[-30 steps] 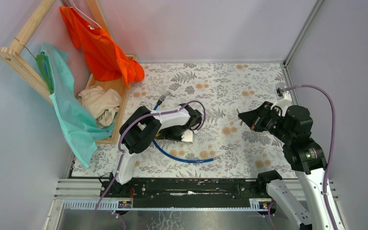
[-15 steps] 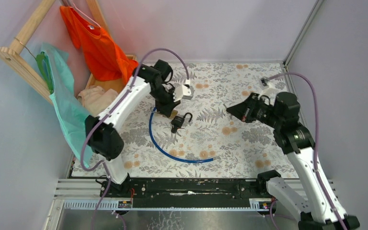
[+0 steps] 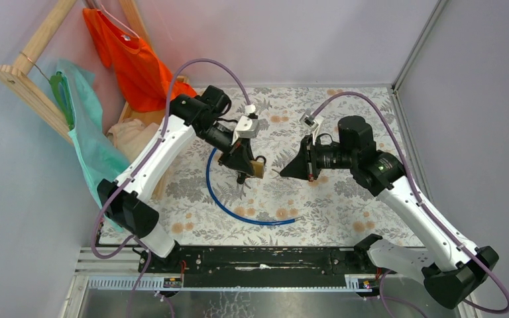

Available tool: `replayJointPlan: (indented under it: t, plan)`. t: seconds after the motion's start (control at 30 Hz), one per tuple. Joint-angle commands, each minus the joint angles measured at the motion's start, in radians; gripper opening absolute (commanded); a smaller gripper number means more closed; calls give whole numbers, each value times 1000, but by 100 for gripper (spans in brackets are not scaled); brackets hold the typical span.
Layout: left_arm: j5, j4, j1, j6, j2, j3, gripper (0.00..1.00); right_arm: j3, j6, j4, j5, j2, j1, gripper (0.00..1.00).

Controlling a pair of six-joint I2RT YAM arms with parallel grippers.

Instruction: Unlock with the key

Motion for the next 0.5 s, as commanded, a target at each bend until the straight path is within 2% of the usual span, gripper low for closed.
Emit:
replayJointPlan:
  t: [0.0,0.1,0.27,0.47]
  plan:
    - [183,-21,0,85,-60,-50,0,38,-106,-38,-108,-38,14,0]
    - [215,-22,-15,115,-91,-69,0,49,-157,-83,-110,-49,38,0]
    - [169,-21,-91,60,-66,-53,0,100,-236,-164,-30,-49,104,0]
    - [194,-21,-111,27,-47,-53,0,160,-284,-217,40,-42,172,0]
